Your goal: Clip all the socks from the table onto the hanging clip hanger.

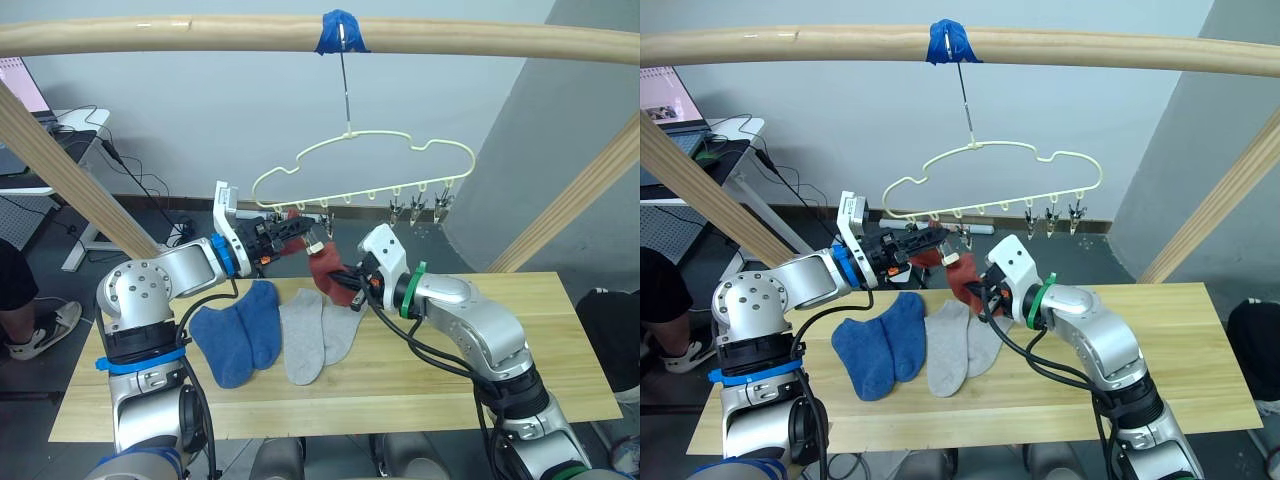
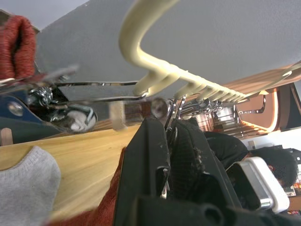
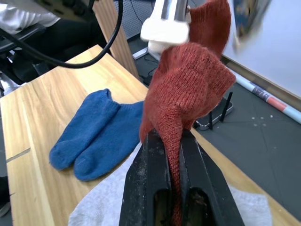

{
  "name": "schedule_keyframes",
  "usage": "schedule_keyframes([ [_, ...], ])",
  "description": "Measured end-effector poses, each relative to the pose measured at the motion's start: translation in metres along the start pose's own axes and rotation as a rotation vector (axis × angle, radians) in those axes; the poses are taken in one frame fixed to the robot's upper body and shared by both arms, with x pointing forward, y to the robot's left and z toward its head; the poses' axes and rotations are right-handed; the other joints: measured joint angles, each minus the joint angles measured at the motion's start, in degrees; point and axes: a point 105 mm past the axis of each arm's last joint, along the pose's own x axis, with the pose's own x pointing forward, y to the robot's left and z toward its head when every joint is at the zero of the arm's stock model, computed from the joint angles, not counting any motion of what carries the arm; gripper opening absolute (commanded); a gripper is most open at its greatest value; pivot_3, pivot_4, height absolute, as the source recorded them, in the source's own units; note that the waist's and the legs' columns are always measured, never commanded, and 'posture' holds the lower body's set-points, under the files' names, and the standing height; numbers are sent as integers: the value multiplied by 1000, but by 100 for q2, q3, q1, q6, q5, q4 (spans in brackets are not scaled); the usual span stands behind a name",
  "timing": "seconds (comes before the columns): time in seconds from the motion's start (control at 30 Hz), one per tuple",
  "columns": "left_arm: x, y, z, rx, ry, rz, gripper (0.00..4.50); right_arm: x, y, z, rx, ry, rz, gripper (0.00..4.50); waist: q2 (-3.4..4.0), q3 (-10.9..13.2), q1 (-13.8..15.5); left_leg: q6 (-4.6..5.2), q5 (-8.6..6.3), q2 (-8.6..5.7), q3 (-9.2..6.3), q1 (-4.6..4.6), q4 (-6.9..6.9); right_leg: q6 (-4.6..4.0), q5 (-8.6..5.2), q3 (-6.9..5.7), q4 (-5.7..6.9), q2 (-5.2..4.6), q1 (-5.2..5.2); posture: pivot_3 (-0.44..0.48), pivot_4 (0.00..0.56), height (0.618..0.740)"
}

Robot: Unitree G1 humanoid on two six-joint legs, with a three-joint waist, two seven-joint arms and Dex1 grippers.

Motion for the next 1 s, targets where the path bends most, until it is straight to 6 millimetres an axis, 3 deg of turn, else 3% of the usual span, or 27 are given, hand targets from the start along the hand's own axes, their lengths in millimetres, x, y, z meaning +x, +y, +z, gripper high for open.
schedule_keyframes([
  [0.23, 0, 2, 2, 0, -8, 9, 124, -3, -2, -7, -32, 34, 14, 27, 0, 0, 3, 0, 0, -1, 0, -2, 0, 0, 0, 0, -1, 0, -2, -55, 211, 740],
  [0.37, -1, 1, 3, 1, -2, 2, 124, -8, 12, -17, 14, 38, 97, 27, -1, 1, -3, 0, 0, 0, 1, -2, -2, 0, 0, 1, -1, 0, -3, -57, 206, 740],
  [0.53, -1, -2, 0, -11, 16, -18, 124, -11, 27, -12, 38, 3, 204, 27, 0, 1, 0, 0, 0, 0, 0, -3, -1, 0, 0, 1, -1, 0, -3, -57, 206, 740],
  [0.77, -2, -6, -5, -20, 38, -42, 124, -8, 26, -5, 23, -20, 200, 27, -1, 1, 4, -1, 1, 1, -1, -3, -2, 0, 0, -1, -1, 0, -4, -48, 195, 740],
  [1.0, -2, -6, -6, -22, 40, -44, 124, -7, 13, -8, -1, -1, 151, 27, -1, 1, 5, -2, 1, 0, 0, -4, -1, 0, 0, 0, -1, -1, -5, -52, 193, 740],
])
